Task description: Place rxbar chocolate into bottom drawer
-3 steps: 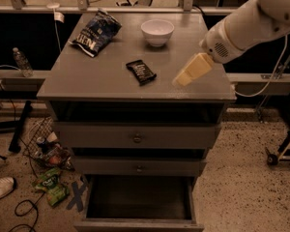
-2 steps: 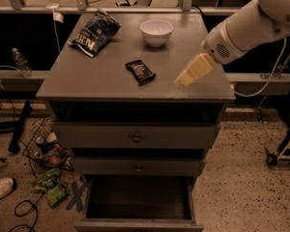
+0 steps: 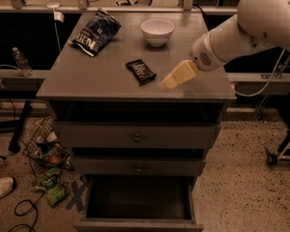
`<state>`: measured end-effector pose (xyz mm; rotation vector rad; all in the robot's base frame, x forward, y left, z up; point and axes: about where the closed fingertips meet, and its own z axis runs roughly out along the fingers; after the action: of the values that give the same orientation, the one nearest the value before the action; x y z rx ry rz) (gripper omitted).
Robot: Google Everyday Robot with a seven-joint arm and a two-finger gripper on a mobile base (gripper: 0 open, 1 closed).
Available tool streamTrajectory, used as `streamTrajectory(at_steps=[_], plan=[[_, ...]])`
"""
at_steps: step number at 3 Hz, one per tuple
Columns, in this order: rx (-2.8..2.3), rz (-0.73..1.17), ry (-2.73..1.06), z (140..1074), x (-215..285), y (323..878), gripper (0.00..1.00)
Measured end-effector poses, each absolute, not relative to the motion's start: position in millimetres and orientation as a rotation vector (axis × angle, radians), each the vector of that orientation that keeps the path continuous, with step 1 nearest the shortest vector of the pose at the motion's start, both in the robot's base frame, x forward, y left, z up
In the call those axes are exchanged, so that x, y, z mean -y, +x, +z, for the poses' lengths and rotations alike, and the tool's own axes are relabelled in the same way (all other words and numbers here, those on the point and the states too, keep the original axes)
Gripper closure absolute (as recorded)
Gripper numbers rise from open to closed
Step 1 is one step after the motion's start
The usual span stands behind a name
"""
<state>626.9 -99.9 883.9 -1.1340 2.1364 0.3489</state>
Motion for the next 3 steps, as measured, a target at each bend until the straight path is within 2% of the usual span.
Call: streamTrajectory(at_steps=[3], plan=[[-2.131, 0.355, -1.072, 841, 28, 684, 0.00]])
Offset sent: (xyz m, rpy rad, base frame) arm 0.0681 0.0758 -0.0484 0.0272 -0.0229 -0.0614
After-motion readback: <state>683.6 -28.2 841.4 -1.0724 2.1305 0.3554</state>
